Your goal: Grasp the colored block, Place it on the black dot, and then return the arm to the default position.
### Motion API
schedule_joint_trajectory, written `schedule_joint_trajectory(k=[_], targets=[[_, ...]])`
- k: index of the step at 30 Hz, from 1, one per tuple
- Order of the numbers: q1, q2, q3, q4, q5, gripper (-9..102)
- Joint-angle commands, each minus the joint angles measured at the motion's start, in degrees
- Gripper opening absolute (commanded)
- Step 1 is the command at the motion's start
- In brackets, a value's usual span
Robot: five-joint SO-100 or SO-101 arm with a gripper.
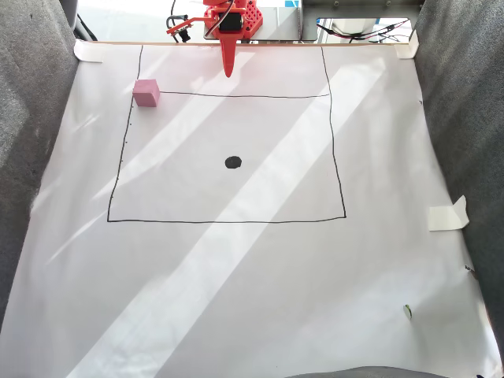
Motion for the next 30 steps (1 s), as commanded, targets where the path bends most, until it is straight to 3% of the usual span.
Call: schedule_joint_trajectory(k=[1,30], targets=[[0.3,0.3,-0.7,0.2,0.4,0],[1.0,0.3,-1.1,0.6,0.4,0]])
